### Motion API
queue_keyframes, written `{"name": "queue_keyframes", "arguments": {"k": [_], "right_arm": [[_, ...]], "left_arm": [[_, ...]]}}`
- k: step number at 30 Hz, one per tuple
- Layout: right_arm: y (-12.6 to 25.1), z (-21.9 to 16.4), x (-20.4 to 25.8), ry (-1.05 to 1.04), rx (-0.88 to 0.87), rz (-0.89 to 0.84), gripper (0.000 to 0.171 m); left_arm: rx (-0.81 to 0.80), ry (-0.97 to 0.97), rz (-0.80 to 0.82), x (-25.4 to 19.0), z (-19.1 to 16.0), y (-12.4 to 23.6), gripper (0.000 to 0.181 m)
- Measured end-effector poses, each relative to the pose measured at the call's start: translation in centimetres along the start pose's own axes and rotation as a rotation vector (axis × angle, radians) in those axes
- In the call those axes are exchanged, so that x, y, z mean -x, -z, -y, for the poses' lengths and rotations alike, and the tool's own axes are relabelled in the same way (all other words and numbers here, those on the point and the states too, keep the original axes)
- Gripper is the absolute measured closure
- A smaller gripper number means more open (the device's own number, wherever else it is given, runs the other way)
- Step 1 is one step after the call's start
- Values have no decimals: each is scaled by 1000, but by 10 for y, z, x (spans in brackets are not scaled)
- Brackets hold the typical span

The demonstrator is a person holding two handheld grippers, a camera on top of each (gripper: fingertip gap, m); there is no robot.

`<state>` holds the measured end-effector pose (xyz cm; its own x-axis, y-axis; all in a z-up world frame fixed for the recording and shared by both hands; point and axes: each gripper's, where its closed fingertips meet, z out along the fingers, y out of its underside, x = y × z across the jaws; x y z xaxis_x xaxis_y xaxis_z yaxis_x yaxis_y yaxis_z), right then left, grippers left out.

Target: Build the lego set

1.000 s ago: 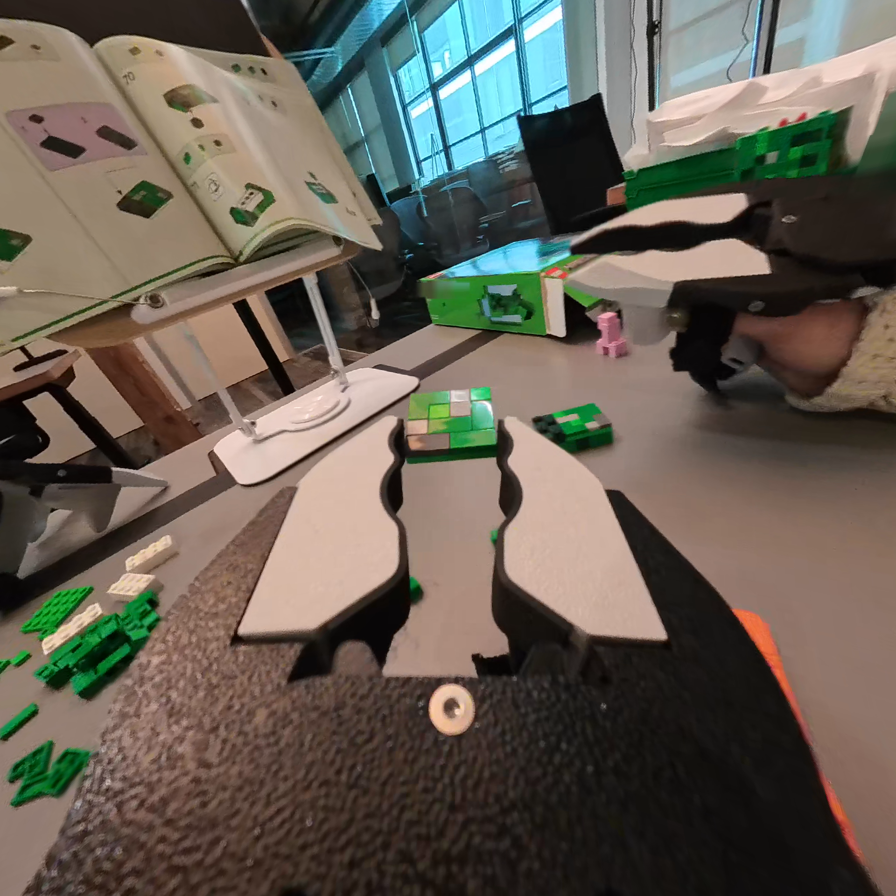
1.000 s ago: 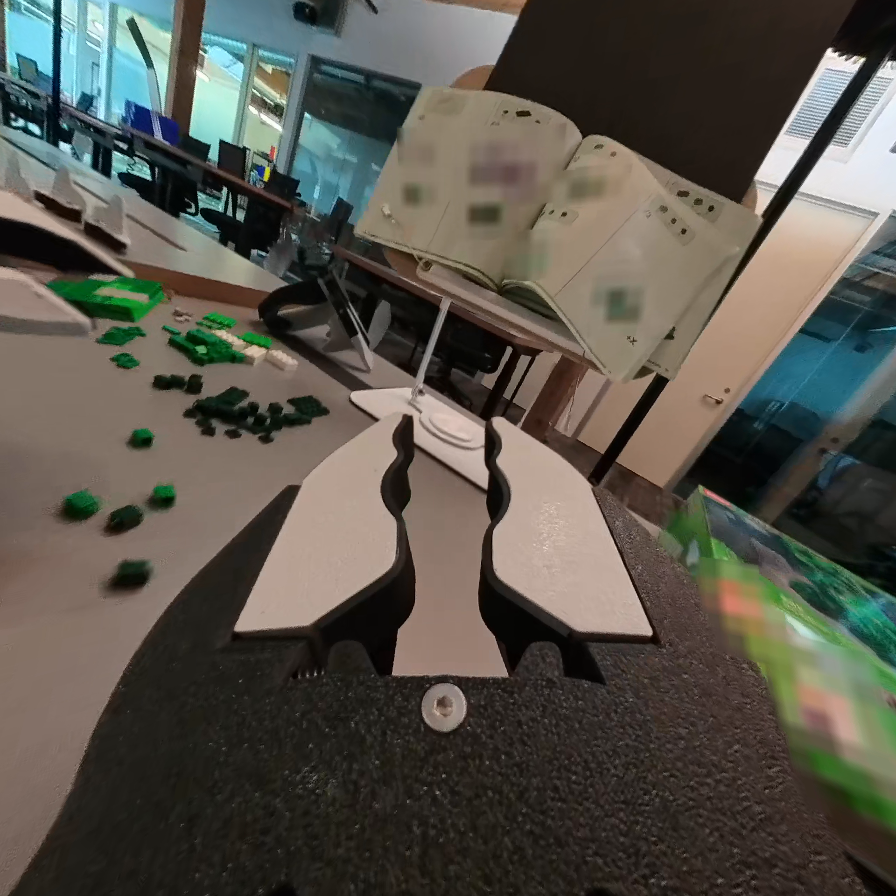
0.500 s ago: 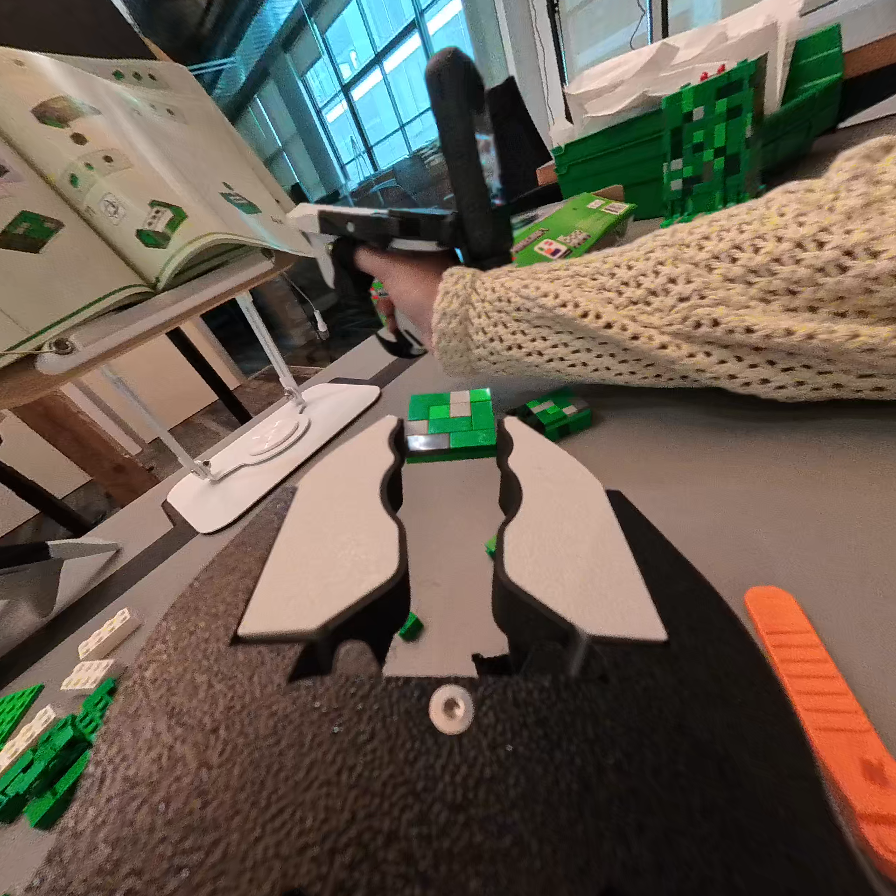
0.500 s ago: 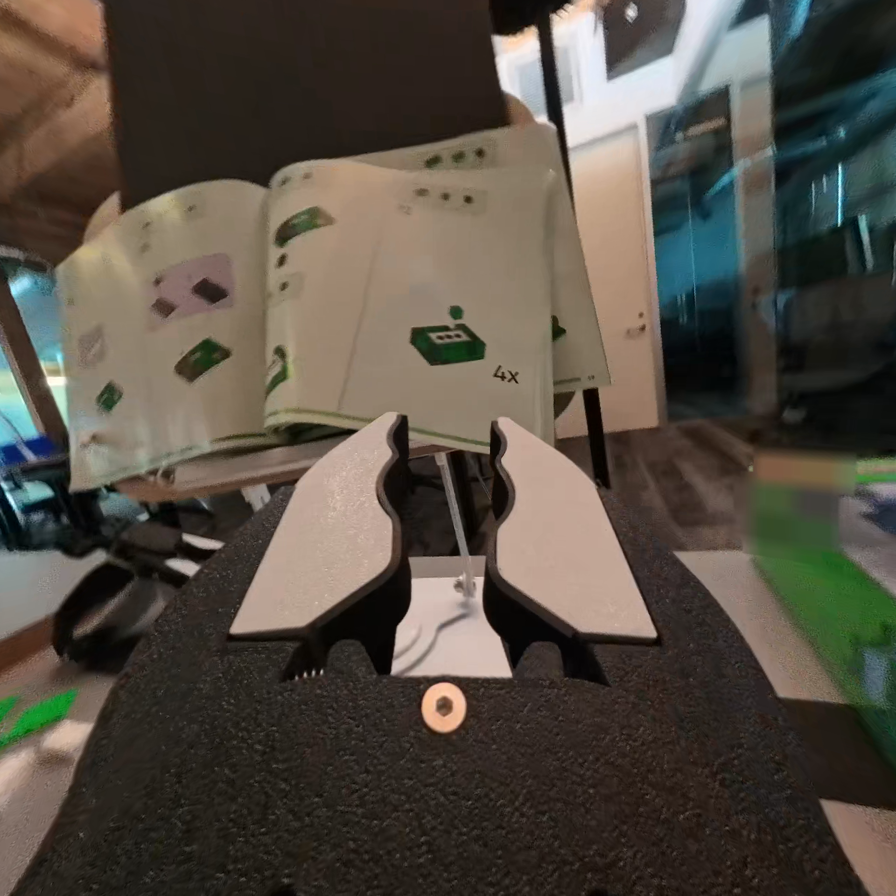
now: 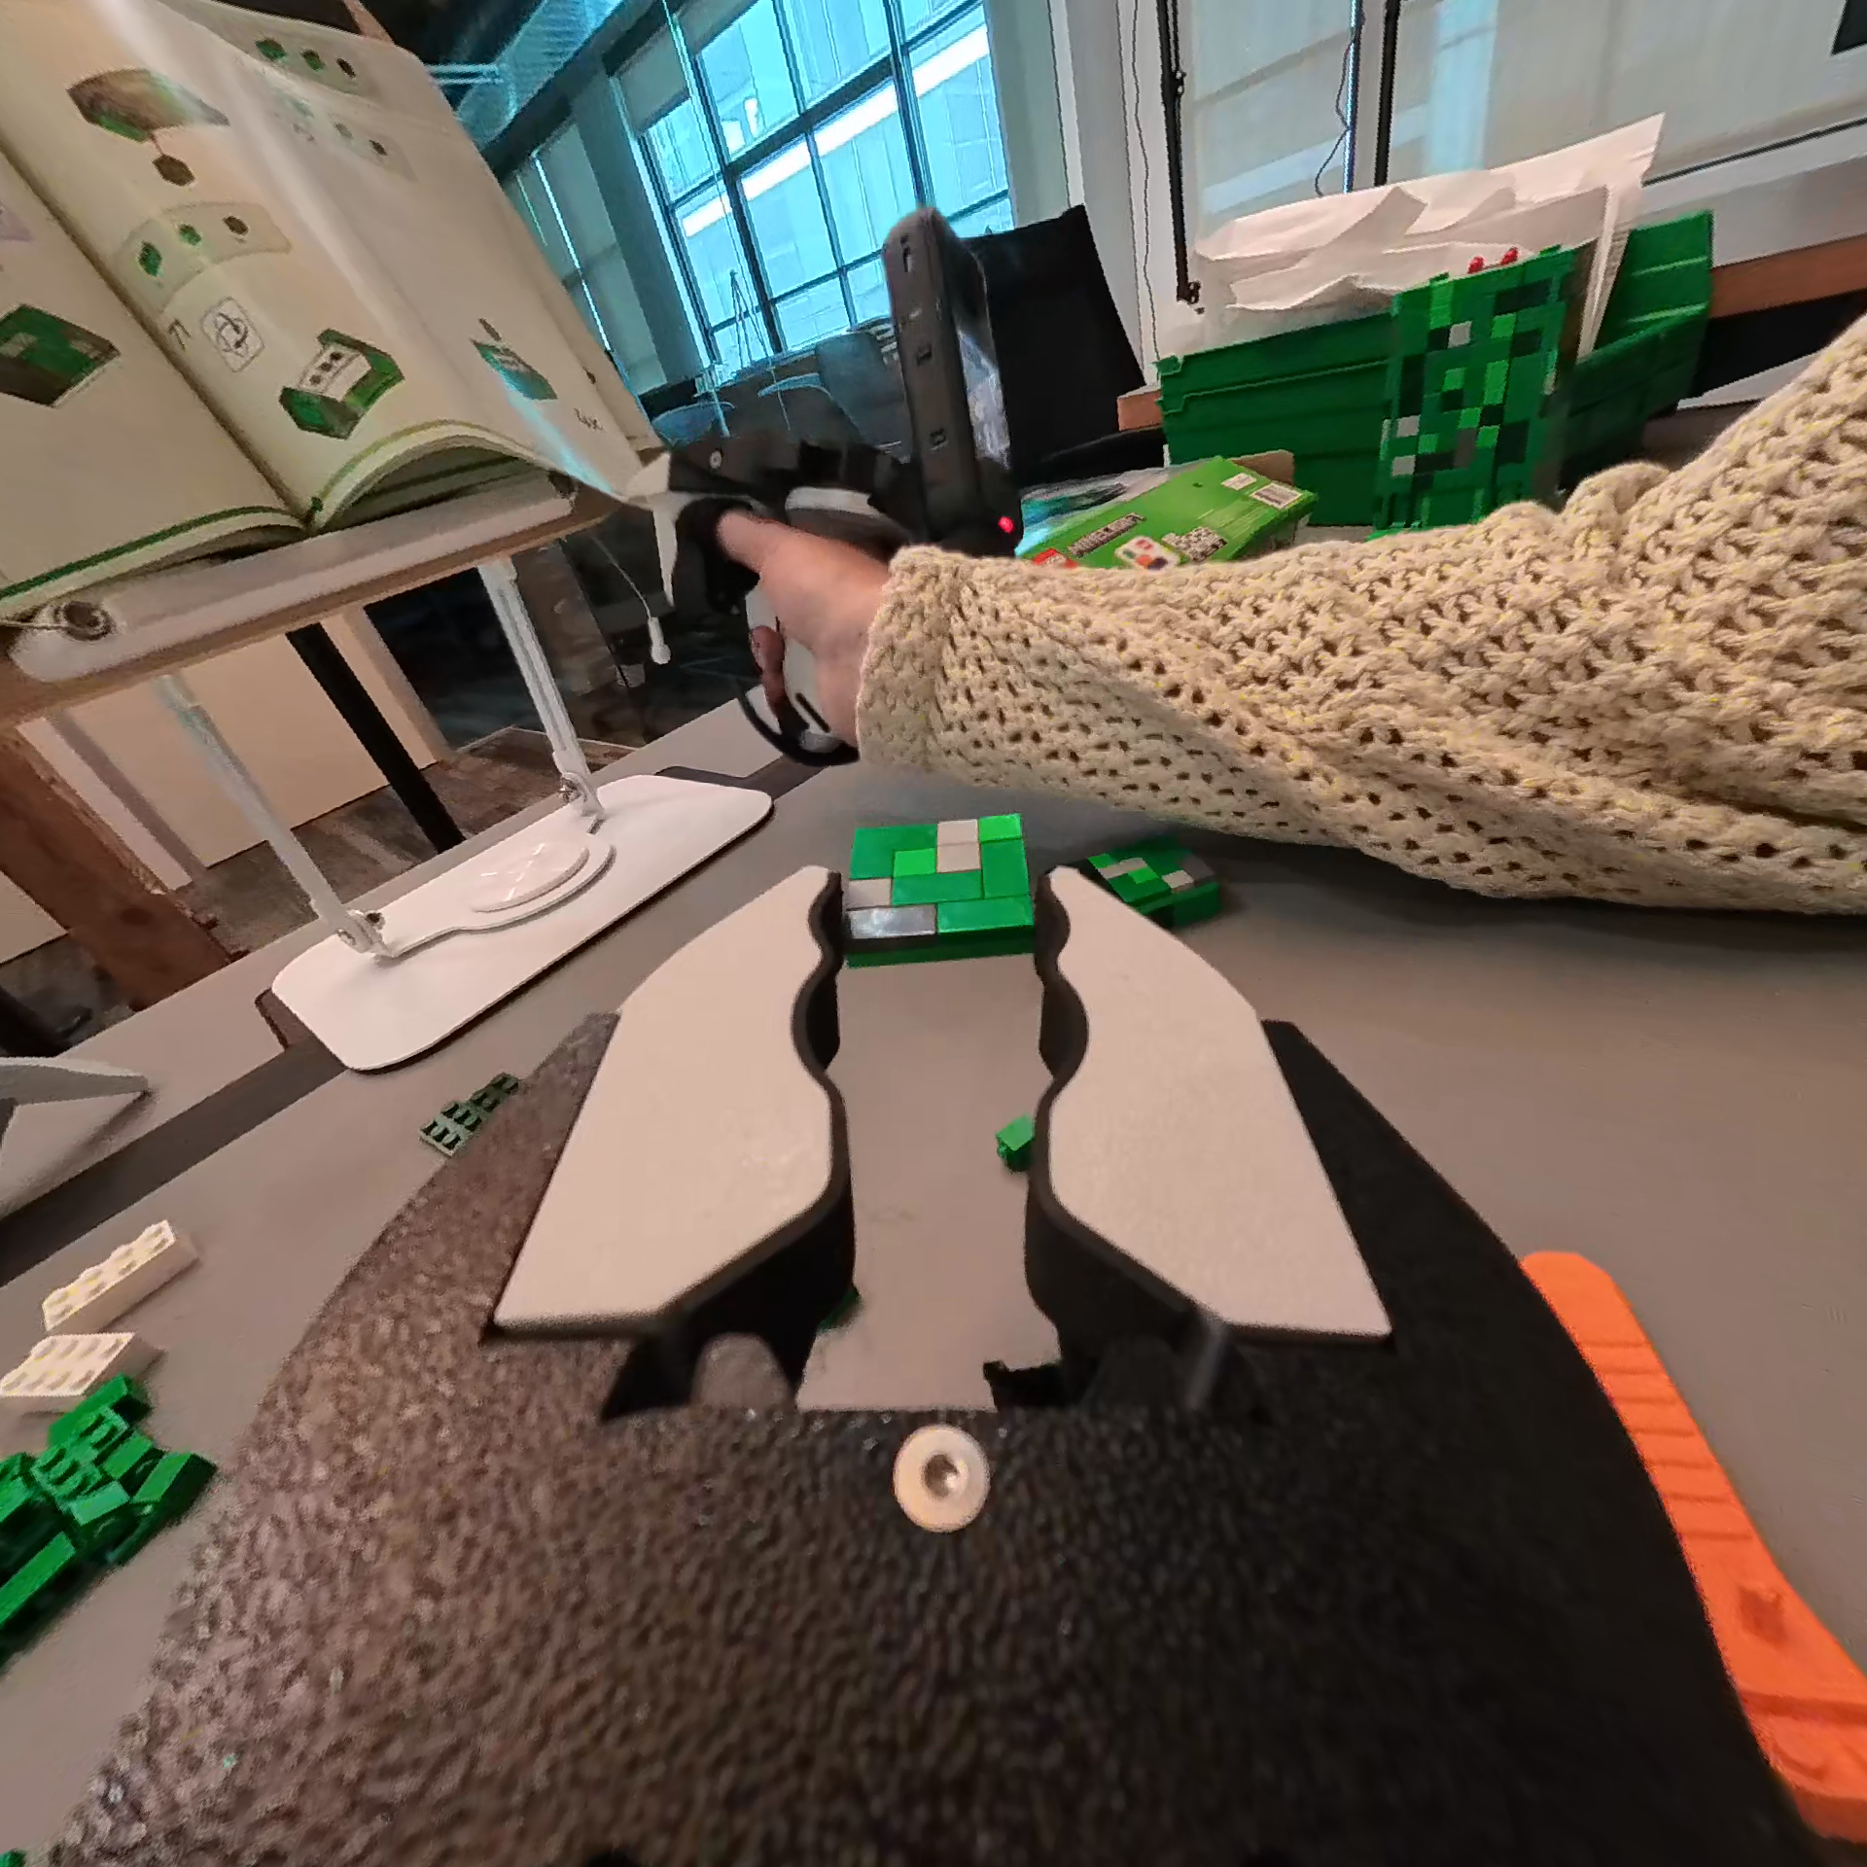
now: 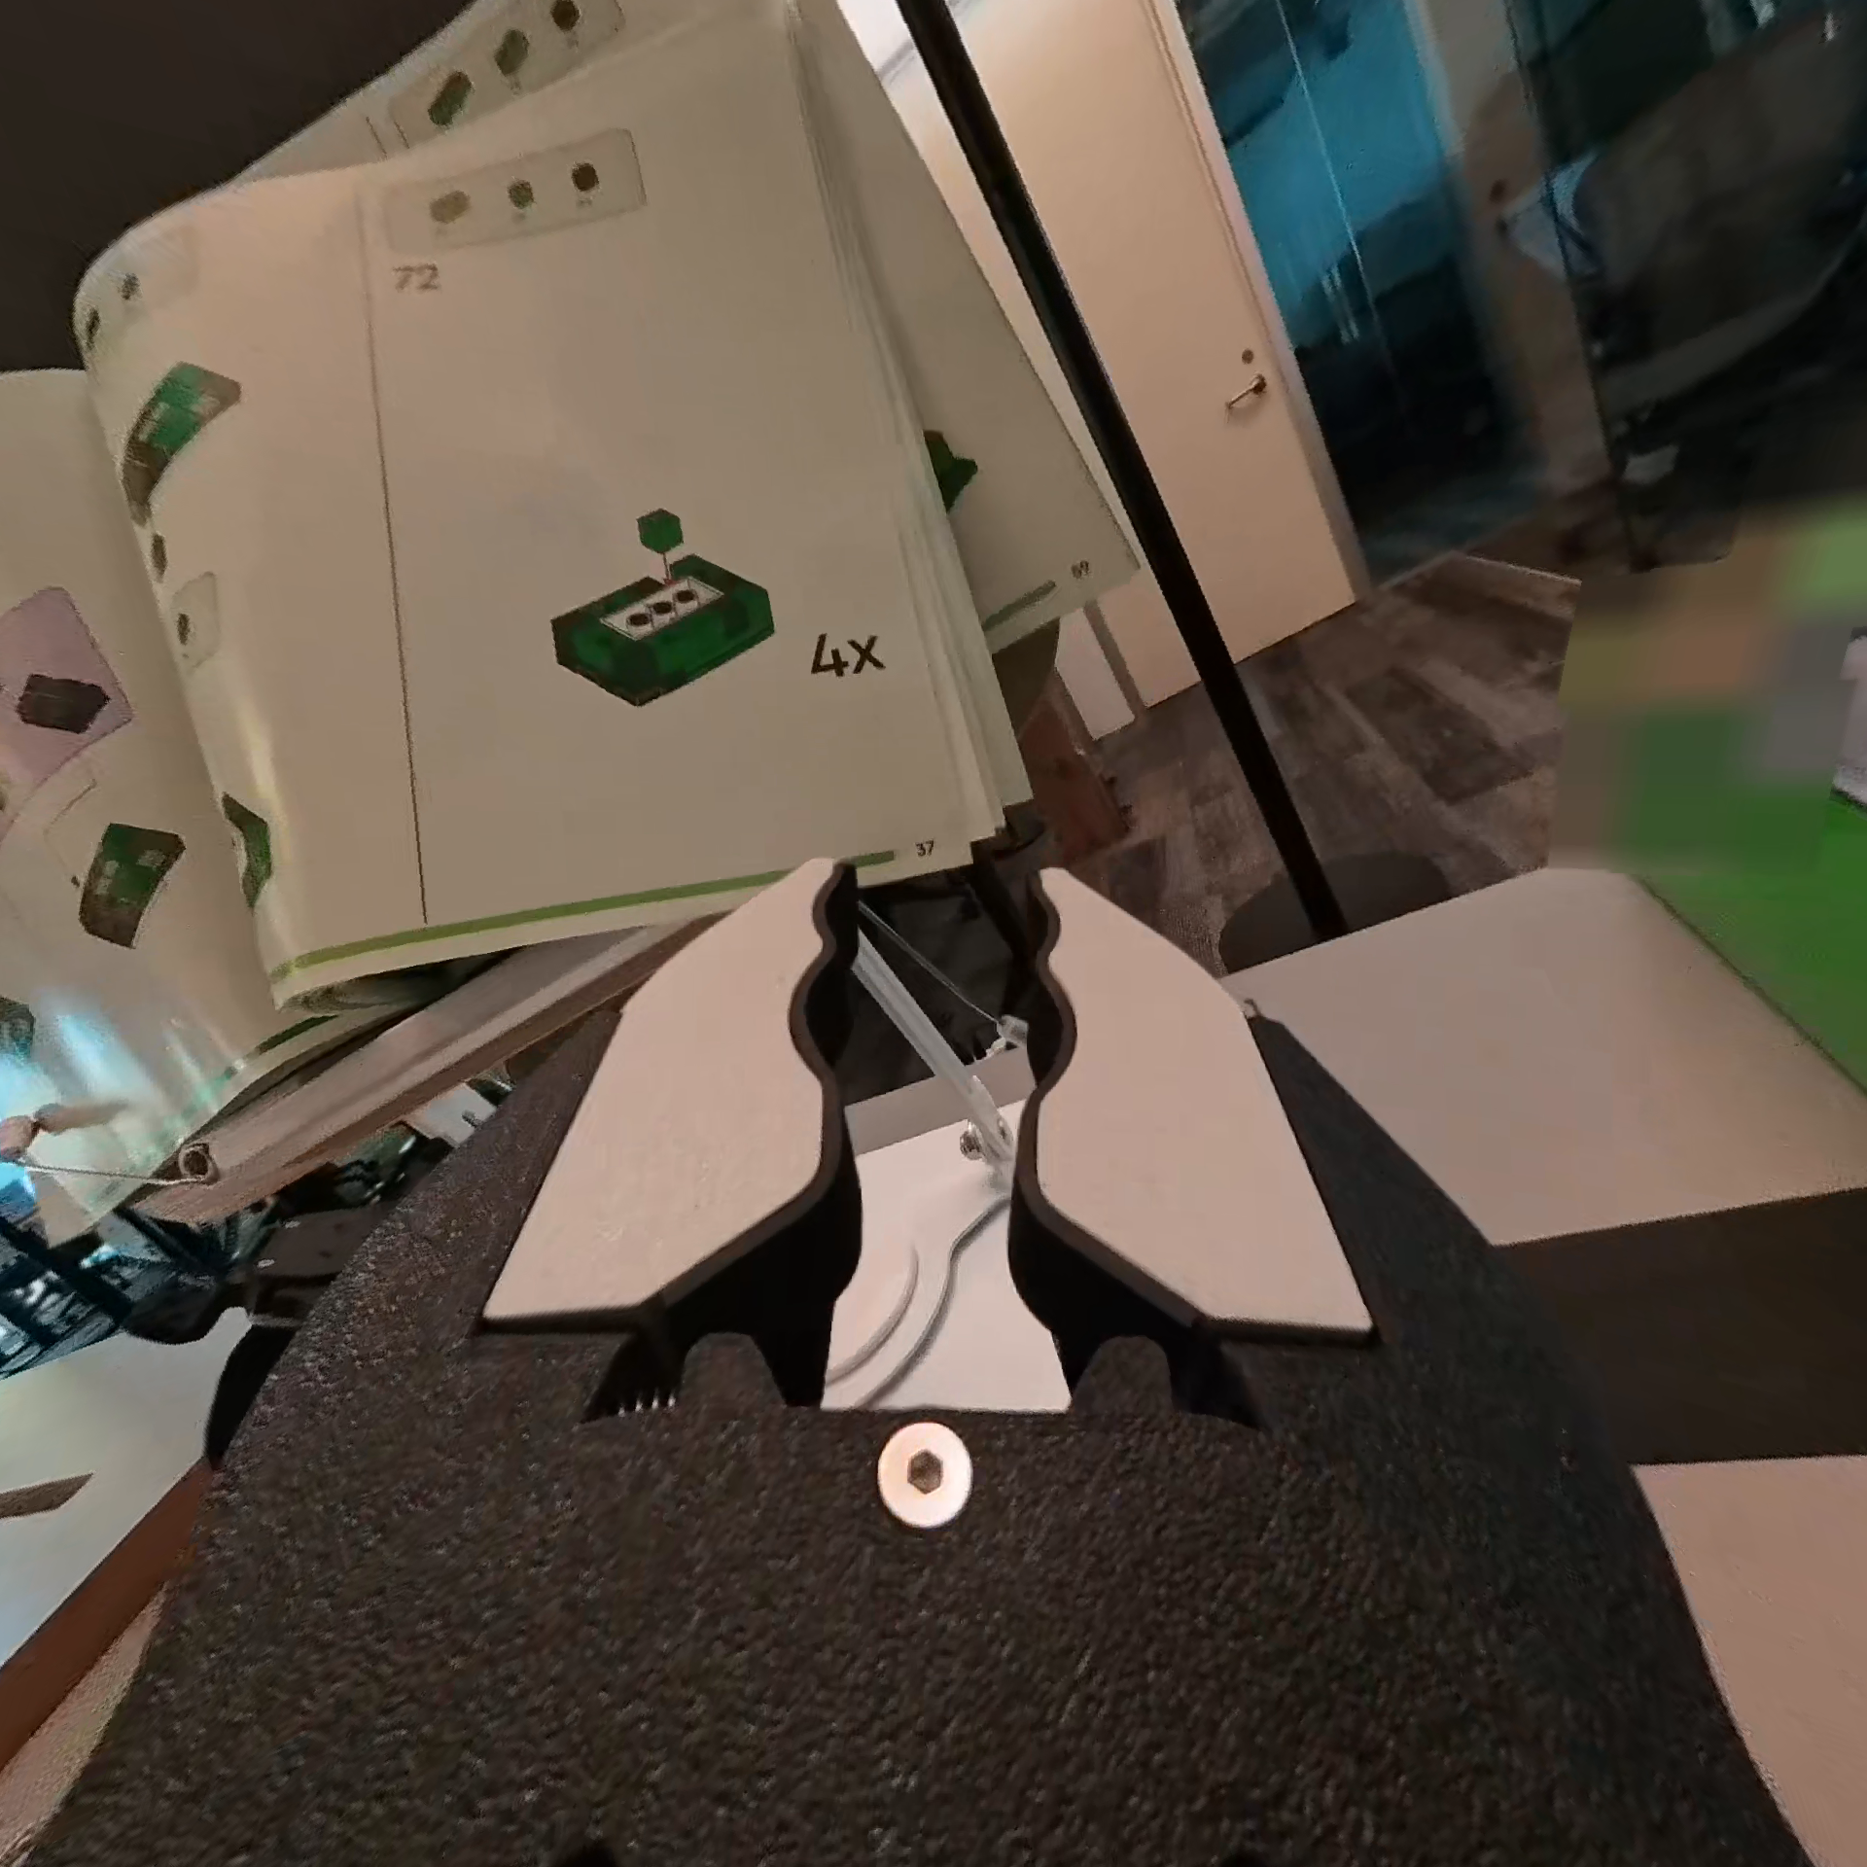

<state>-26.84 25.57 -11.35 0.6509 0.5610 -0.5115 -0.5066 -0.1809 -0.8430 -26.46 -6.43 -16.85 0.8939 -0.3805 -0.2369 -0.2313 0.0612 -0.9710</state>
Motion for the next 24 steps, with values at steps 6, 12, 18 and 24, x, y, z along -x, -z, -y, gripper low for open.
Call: {"name": "queue_keyframes", "arguments": {"k": [6,12,18,24], "right_arm": [[-3,3,6,-8,-29,43,146],[-5,2,6,-36,-26,55,146],[-7,3,10,-65,-19,93,143],[-1,7,12,2,-47,71,159]], "left_arm": [[12,-19,-9,-3,-1,-1,145],[28,-41,-25,-7,-3,-2,145],[33,-43,-31,-9,-4,-2,145],[34,-44,-34,-9,-4,-2,145]]}}
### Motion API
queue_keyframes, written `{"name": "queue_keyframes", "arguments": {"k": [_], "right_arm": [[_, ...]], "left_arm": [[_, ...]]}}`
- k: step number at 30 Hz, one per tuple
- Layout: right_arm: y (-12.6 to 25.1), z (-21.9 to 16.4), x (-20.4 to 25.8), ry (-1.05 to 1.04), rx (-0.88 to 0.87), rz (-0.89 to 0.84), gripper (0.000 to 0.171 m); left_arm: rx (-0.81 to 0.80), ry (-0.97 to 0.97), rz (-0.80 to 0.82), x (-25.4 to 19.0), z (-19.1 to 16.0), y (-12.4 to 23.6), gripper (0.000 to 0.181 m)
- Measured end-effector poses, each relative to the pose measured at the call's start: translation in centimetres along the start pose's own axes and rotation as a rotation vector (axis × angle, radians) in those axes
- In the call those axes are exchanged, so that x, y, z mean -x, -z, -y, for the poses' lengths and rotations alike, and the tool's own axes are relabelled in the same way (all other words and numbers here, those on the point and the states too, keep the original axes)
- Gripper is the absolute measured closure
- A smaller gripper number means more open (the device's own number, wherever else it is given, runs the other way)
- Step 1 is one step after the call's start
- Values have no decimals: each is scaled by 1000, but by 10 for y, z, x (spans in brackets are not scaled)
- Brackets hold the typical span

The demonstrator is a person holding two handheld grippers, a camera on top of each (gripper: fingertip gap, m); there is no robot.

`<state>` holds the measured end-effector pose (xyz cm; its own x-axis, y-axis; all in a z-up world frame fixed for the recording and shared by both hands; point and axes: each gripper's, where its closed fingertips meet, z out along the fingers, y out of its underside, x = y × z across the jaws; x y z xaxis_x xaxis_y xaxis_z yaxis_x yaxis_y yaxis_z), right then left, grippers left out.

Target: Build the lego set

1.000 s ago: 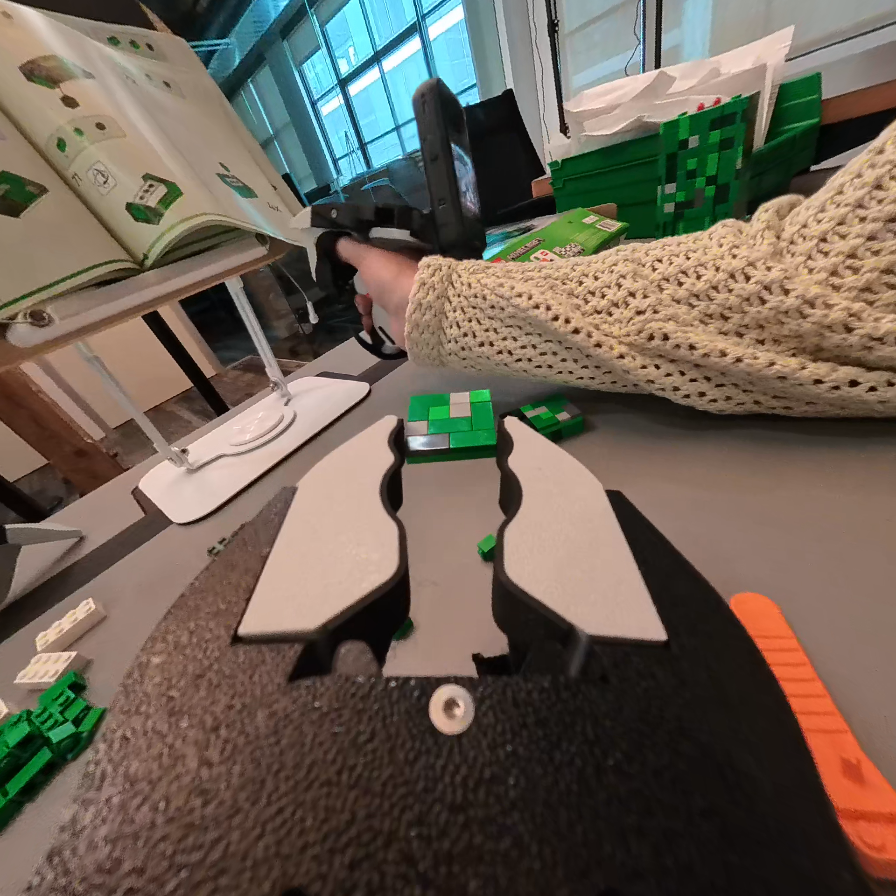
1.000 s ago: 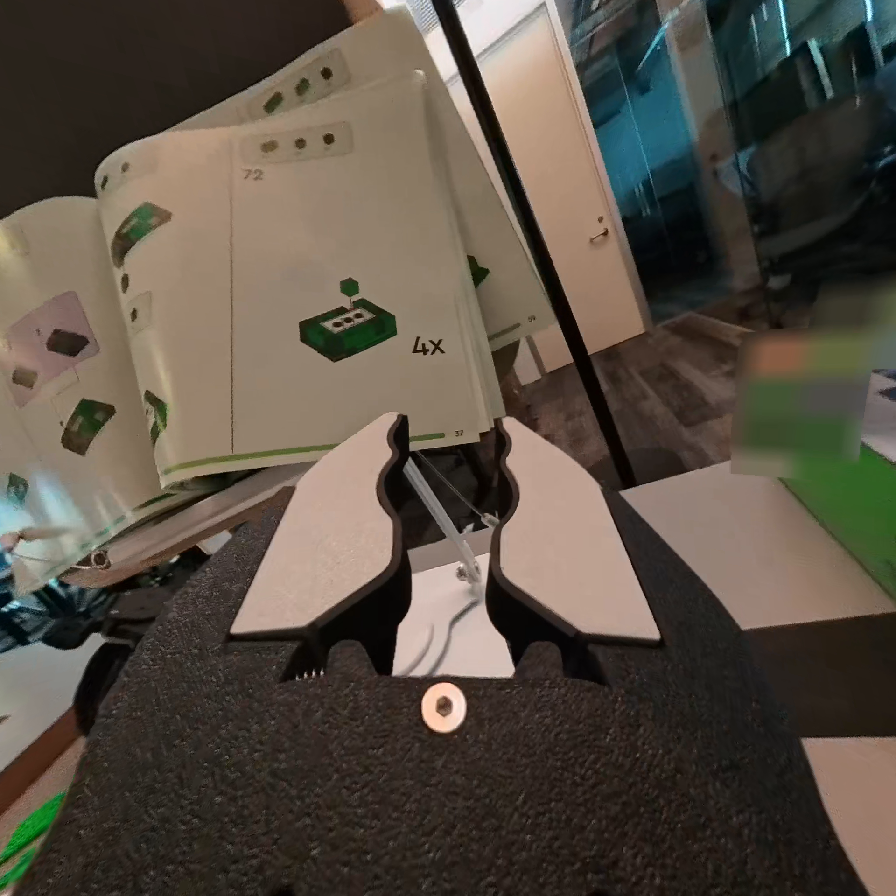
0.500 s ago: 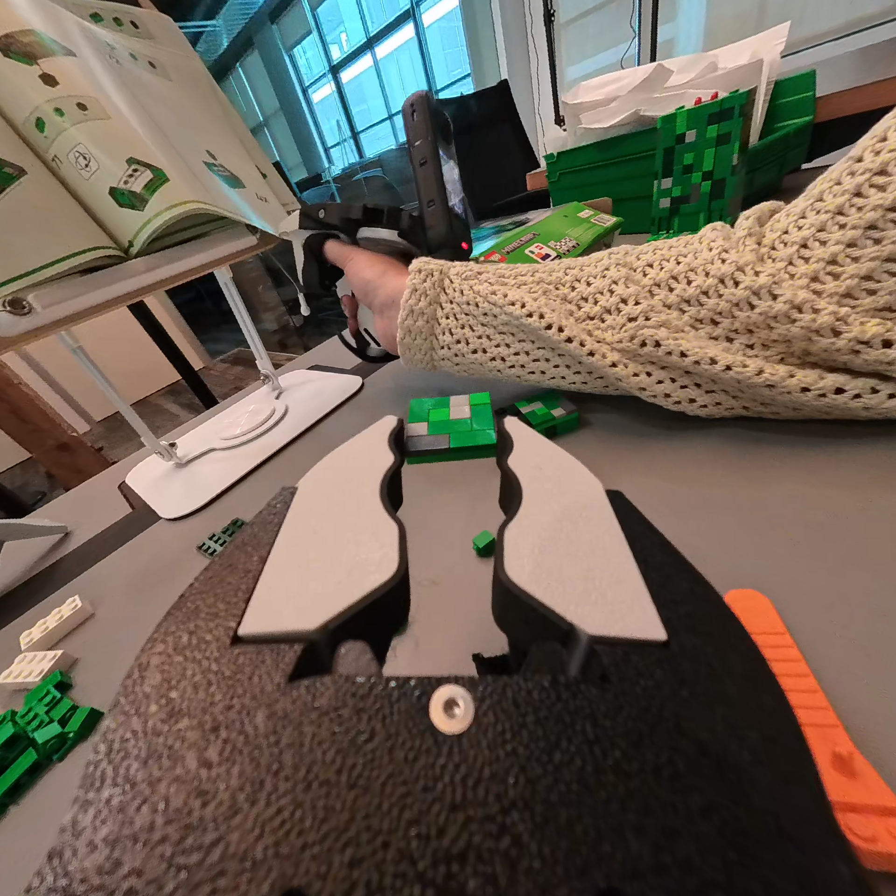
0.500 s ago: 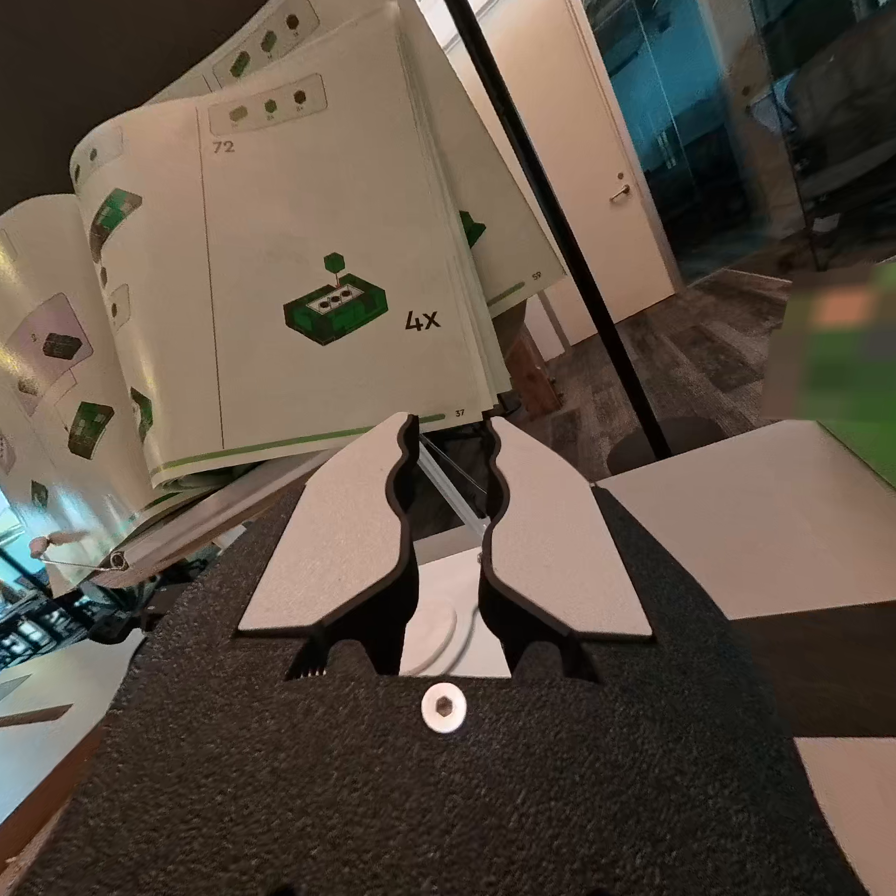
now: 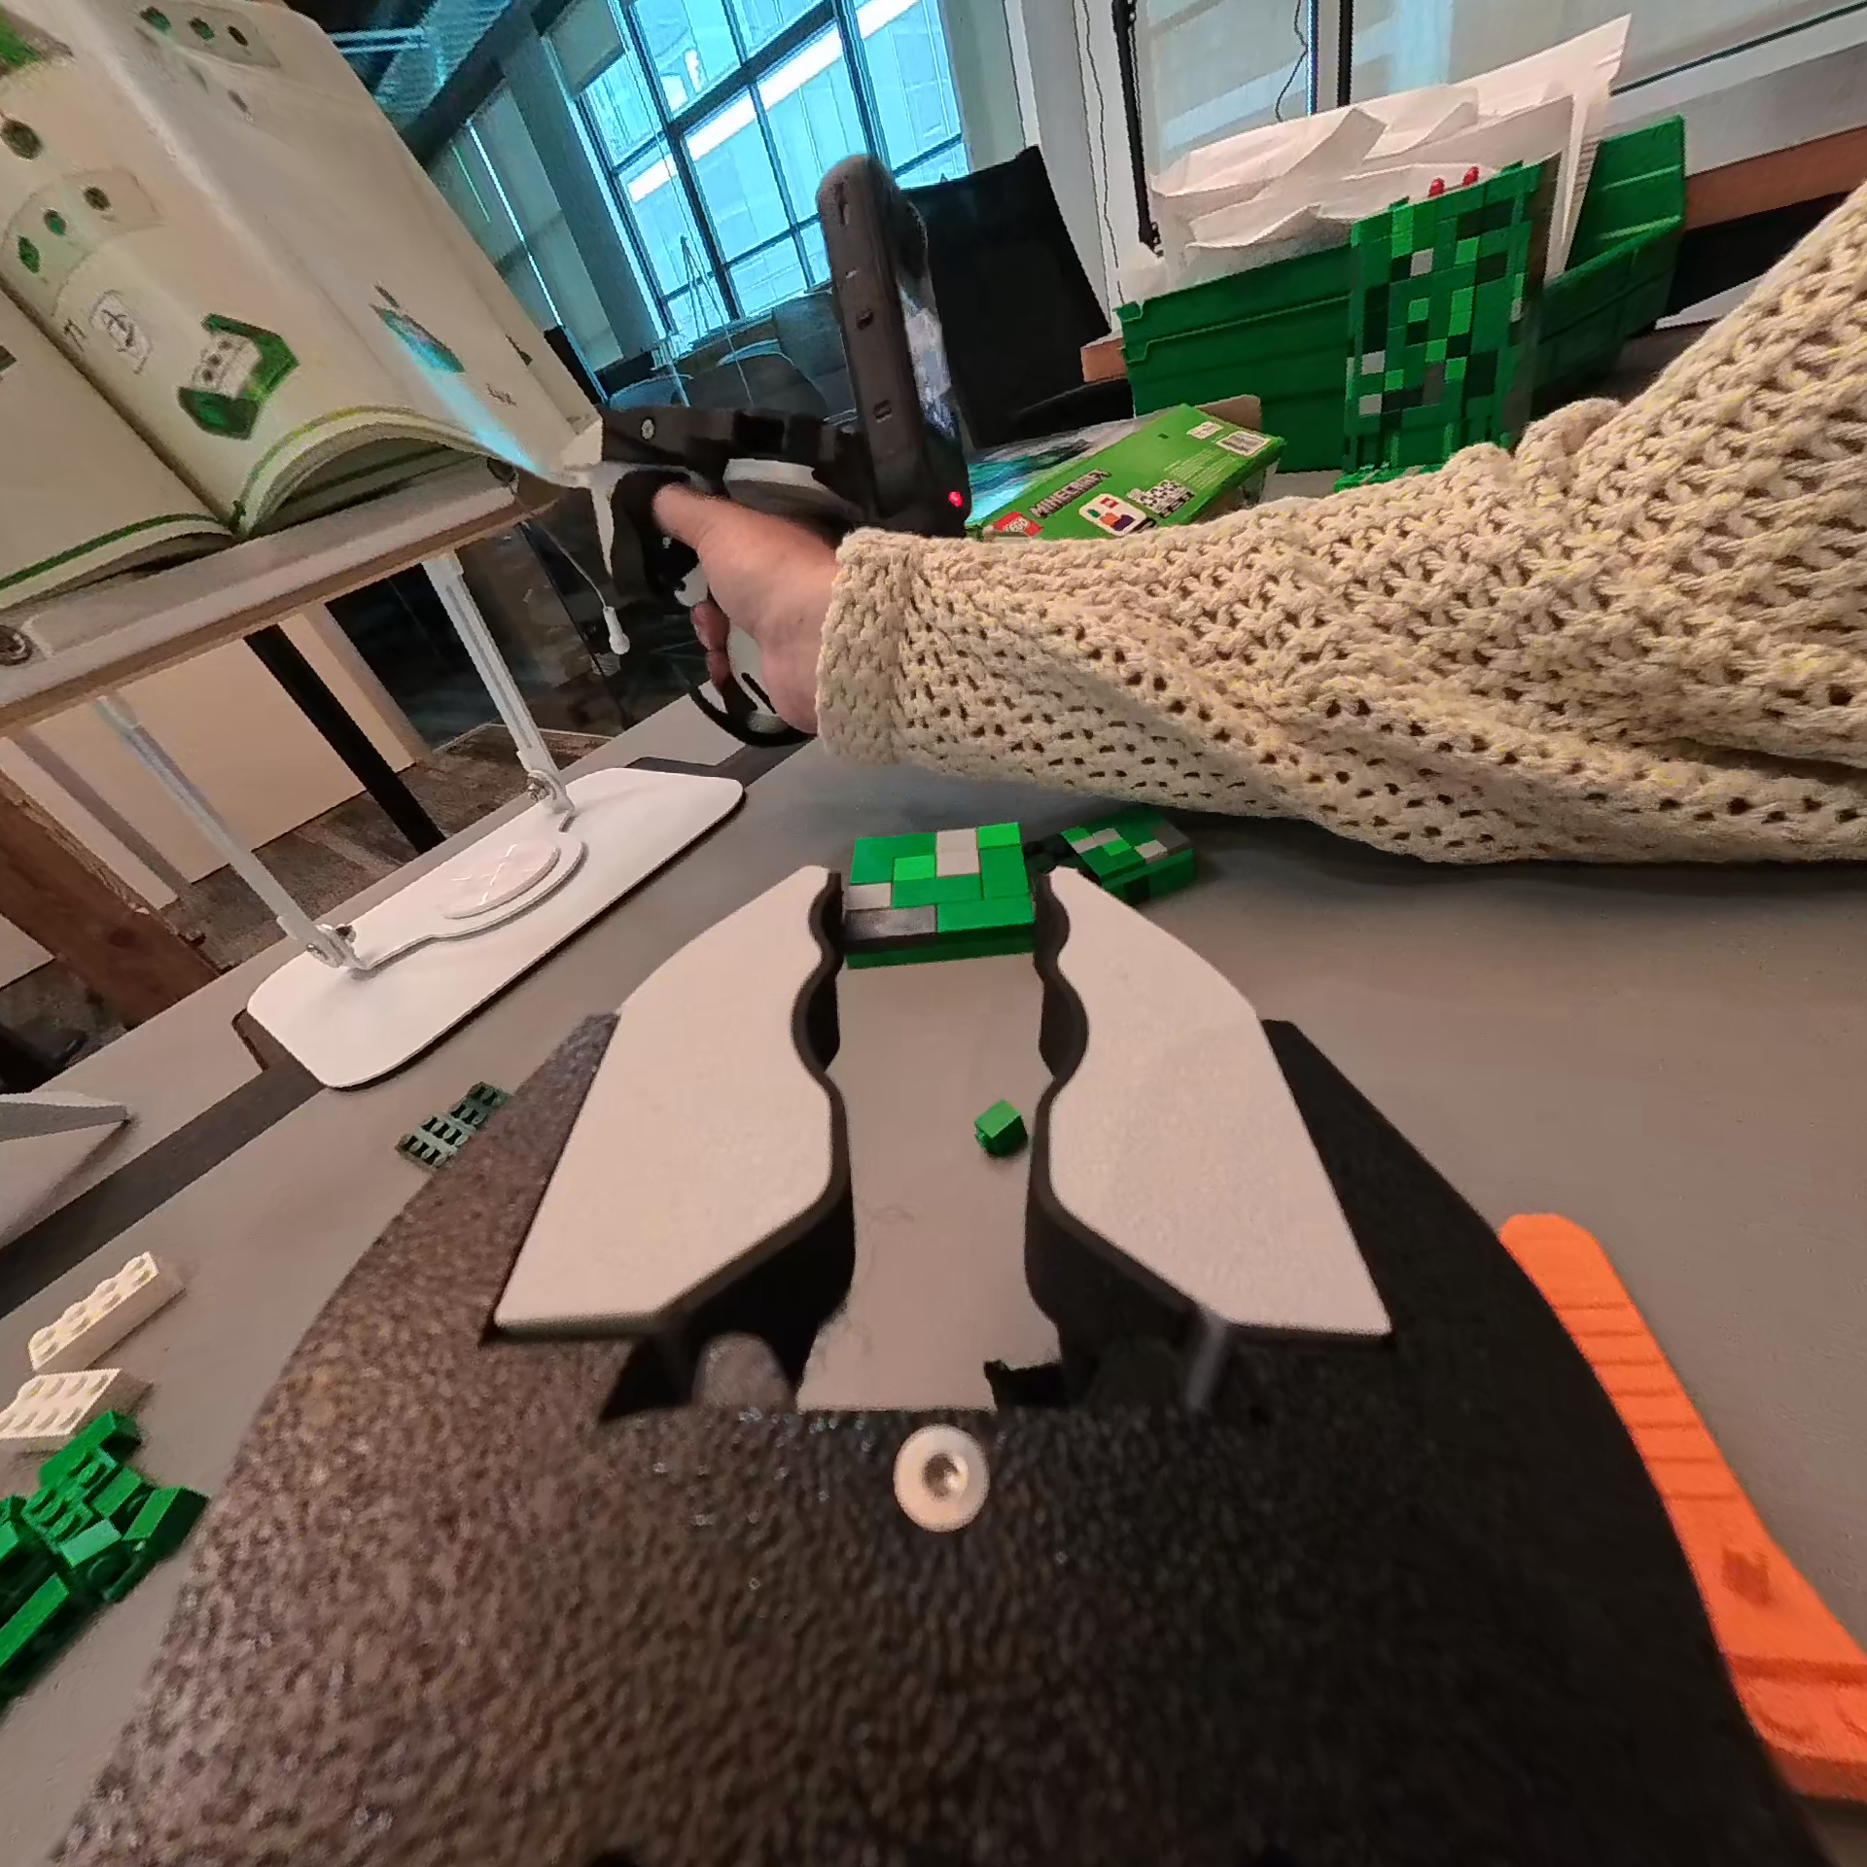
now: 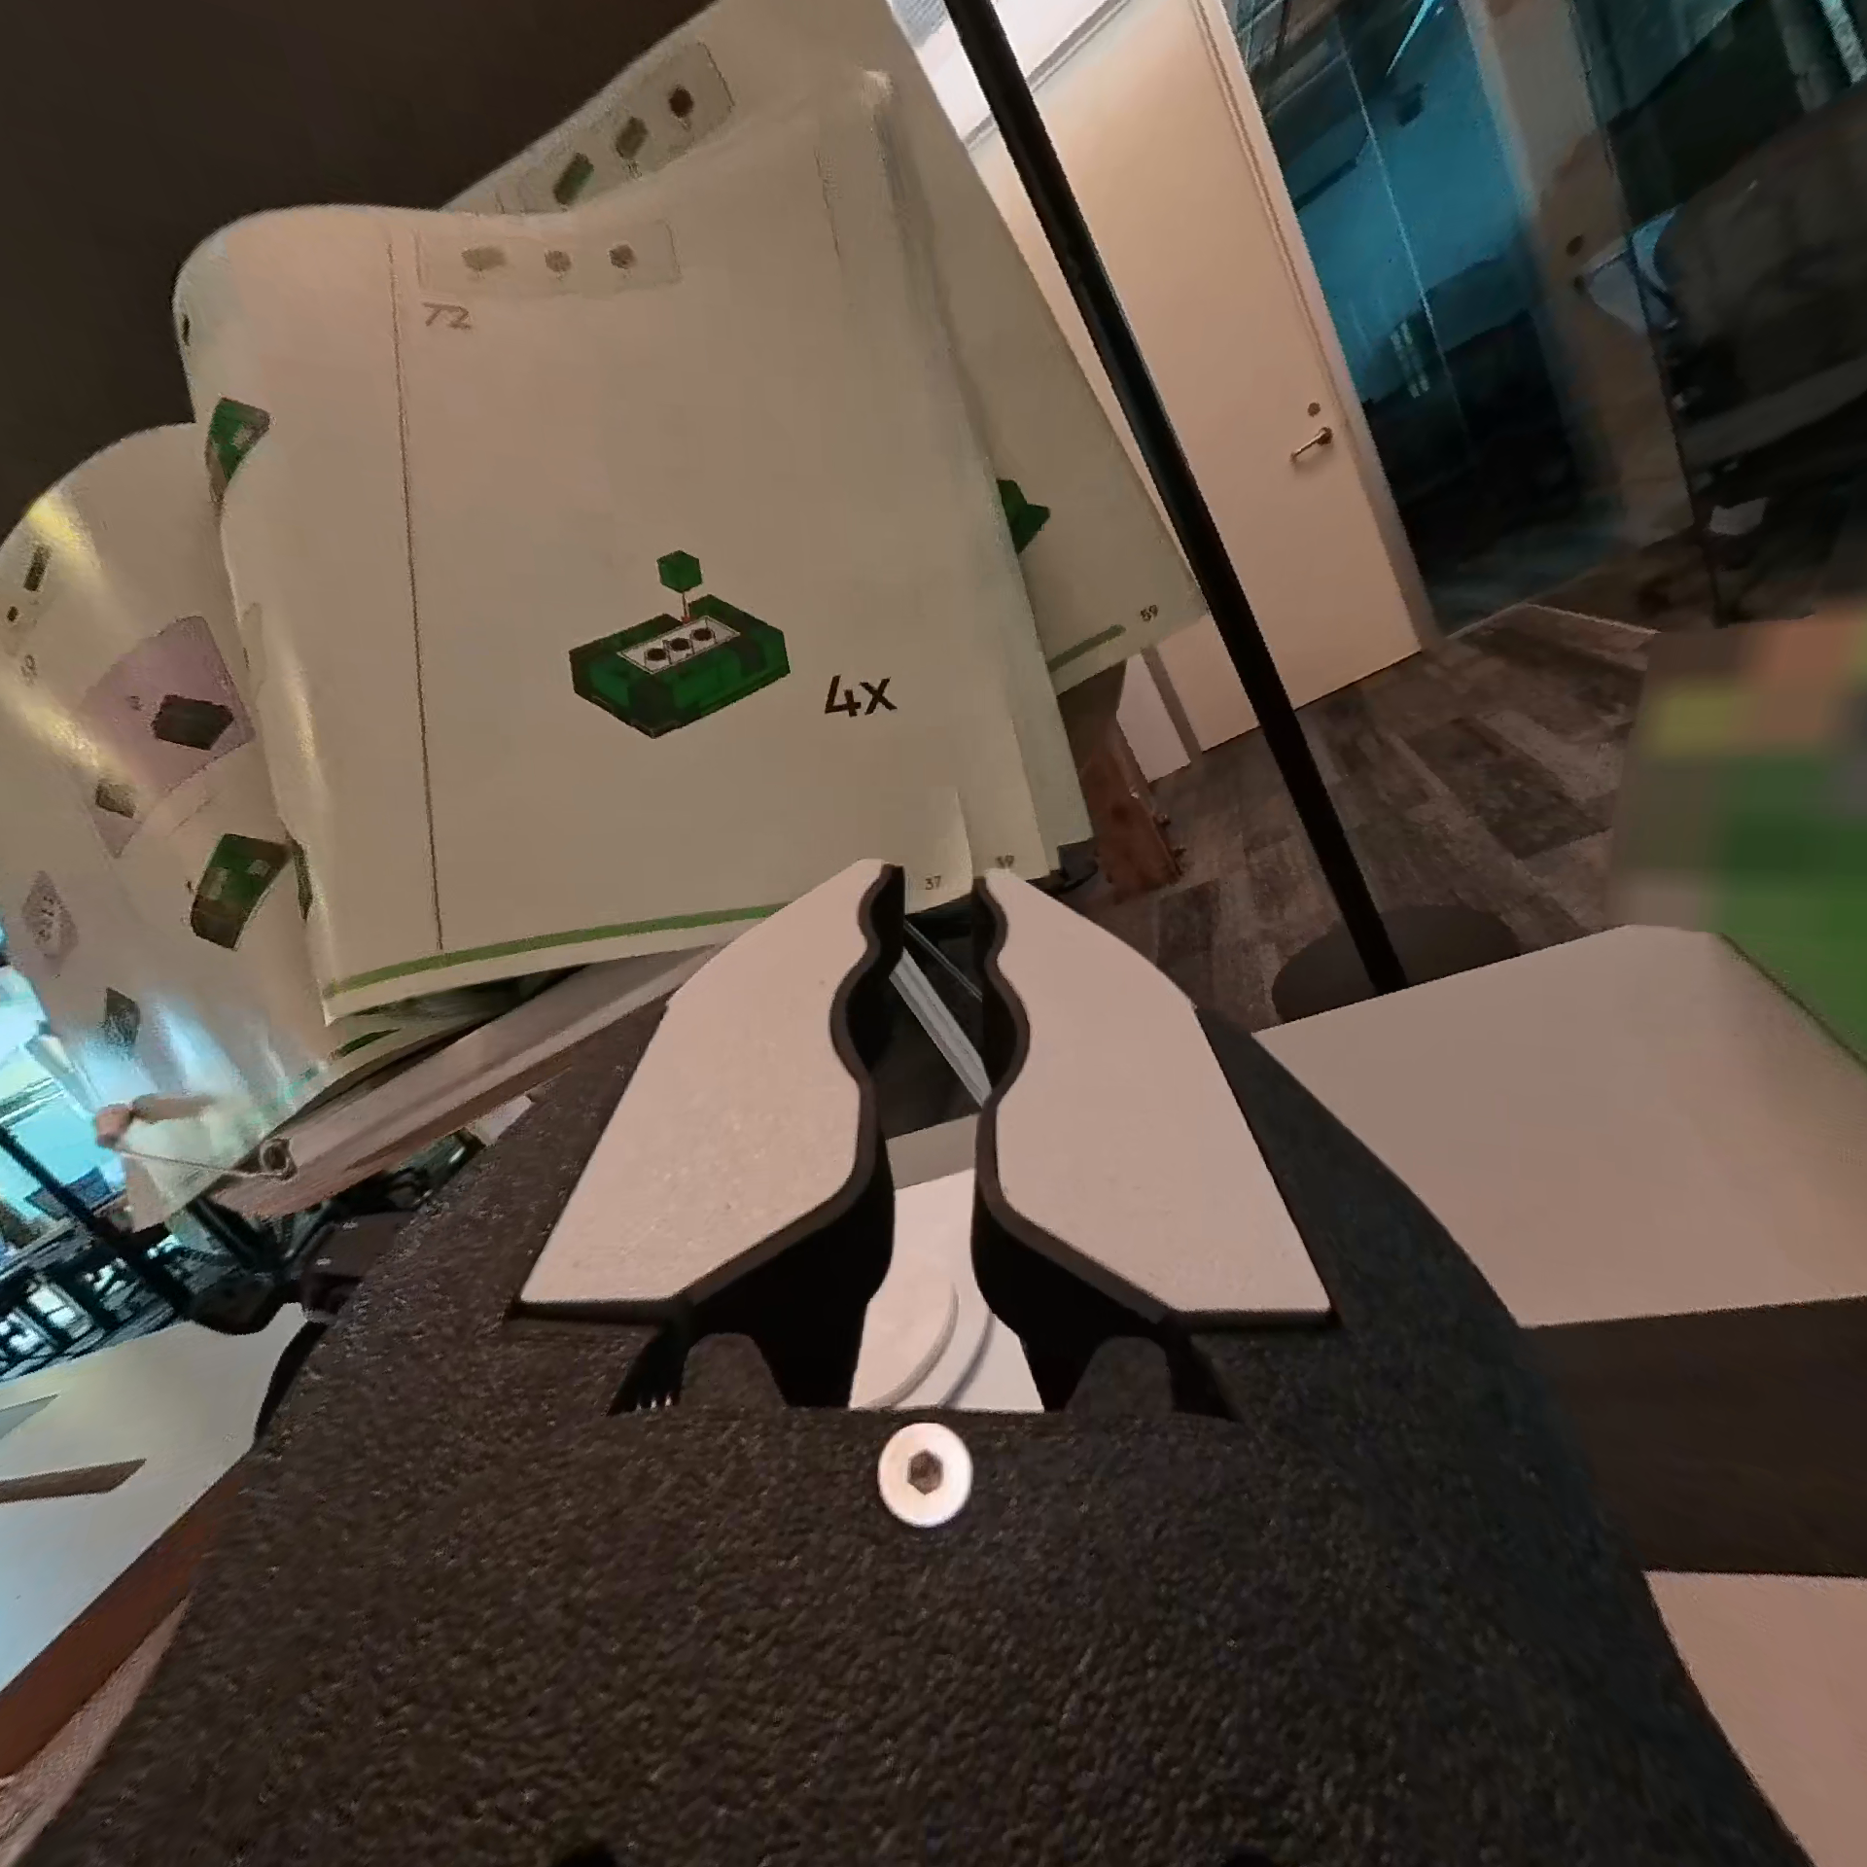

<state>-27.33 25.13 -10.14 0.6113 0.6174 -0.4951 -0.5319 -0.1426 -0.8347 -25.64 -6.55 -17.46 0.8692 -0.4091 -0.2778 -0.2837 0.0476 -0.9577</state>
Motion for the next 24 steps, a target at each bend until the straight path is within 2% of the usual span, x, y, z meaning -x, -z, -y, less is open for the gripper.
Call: {"name": "queue_keyframes", "arguments": {"k": [8,15,19,24], "right_arm": [[4,1,11,38,-9,37,171],[9,6,35,114,-38,129,171],[14,9,64,168,-48,220,171],[32,19,130,217,-70,417,171]], "left_arm": [[1,-1,-9,-2,0,0,145],[2,-2,-14,-3,0,1,145],[1,-1,-16,-3,1,1,145],[-1,1,-19,-4,1,1,145]]}}
